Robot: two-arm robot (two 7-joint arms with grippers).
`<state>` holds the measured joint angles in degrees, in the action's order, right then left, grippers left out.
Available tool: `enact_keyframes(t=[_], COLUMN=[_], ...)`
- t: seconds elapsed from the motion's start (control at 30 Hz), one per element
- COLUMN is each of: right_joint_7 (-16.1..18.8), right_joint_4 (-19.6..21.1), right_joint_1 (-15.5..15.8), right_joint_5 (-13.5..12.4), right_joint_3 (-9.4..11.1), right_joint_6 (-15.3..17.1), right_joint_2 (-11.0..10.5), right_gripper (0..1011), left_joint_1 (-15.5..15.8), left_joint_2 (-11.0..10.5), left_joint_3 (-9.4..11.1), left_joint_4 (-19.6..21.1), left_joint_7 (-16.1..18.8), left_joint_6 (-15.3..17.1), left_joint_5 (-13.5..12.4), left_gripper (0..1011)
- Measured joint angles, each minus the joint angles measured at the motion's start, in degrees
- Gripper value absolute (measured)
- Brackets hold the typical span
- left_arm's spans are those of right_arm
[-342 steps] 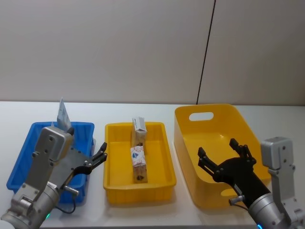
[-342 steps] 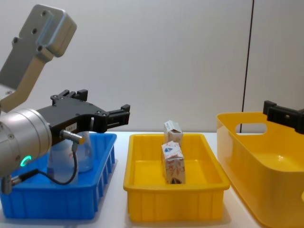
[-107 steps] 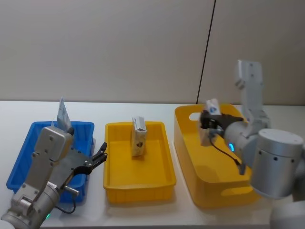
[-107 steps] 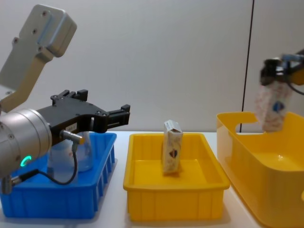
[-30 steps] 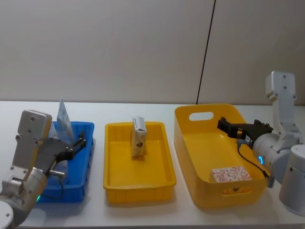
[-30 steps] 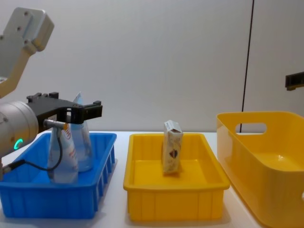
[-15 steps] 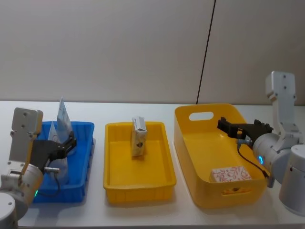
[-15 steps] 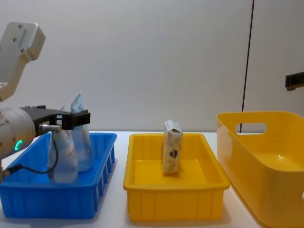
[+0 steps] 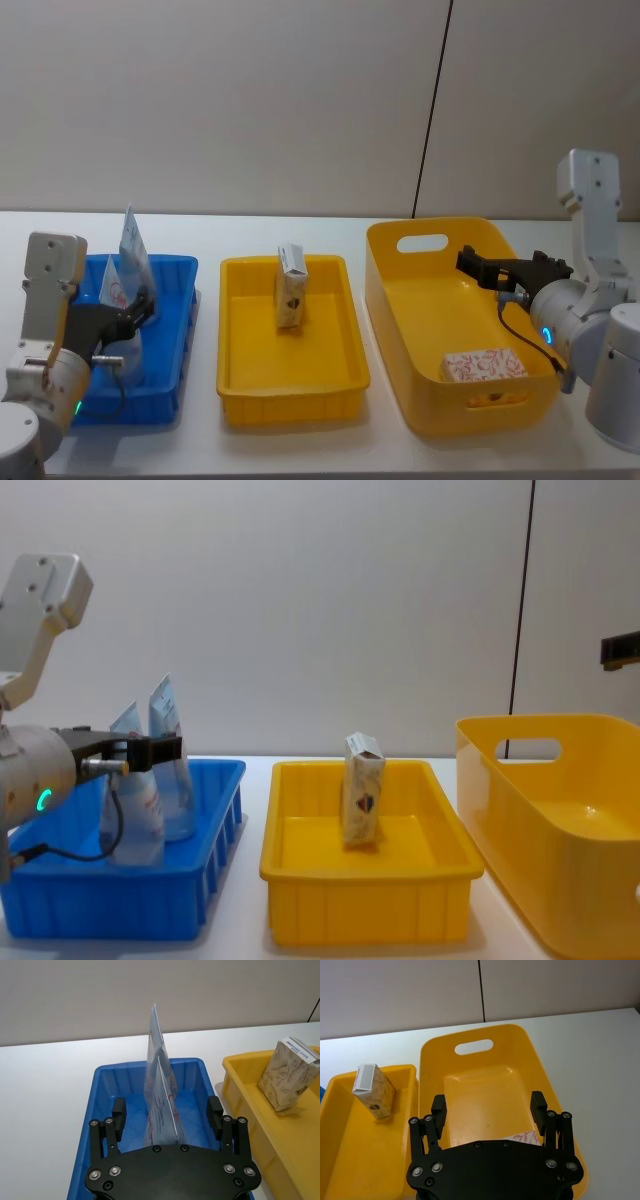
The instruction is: Bimanual collaborative sorting of washing and personal care products
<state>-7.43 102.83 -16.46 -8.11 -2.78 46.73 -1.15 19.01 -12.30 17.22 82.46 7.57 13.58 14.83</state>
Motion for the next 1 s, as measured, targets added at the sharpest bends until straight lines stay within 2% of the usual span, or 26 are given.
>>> enact_keyframes(t=[0.13,0.33,0.47,0.57,0.6,0.63,0.73,1.0], right_joint_7=[0.0,0.0,0.0,0.0,0.0,0.0,0.0,0.0], right_joint_4=[0.0,0.0,0.0,0.0,0.0,0.0,0.0,0.0], right_joint_1=[0.0,0.0,0.0,0.0,0.0,0.0,0.0,0.0], right_joint_5=[0.0,0.0,0.0,0.0,0.0,0.0,0.0,0.0], right_joint_3=[0.0,0.0,0.0,0.0,0.0,0.0,0.0,0.0], right_joint_6=[0.0,0.0,0.0,0.0,0.0,0.0,0.0,0.0], right_joint_2=[0.0,0.0,0.0,0.0,0.0,0.0,0.0,0.0], right_gripper=[1004,1004,1004,1004,1004,1004,1004,1004], left_joint_1=[0.2,0.6,1.0,1.2,1.3,1.5,1.7,2.4], left_joint_2=[0.4,1.2,1.7,1.9,2.0,2.1,2.2,2.6], left_joint_3=[-0.1,-0.3,-0.3,-0.2,-0.2,-0.2,0.0,0.3], left_joint_4=[-0.7,-2.2,-3.4,-4.2,-4.4,-4.9,-5.6,-7.2], left_joint_7=[0.0,-0.2,-0.3,-0.4,-0.4,-0.4,-0.3,0.6], left_joint_6=[0.2,0.2,0.2,0.1,0.1,0.1,-0.2,-0.8], left_joint_5=[0.0,0.0,0.0,-0.2,-0.3,-0.5,-1.1,-2.7], left_gripper=[906,741,624,499,499,442,368,312])
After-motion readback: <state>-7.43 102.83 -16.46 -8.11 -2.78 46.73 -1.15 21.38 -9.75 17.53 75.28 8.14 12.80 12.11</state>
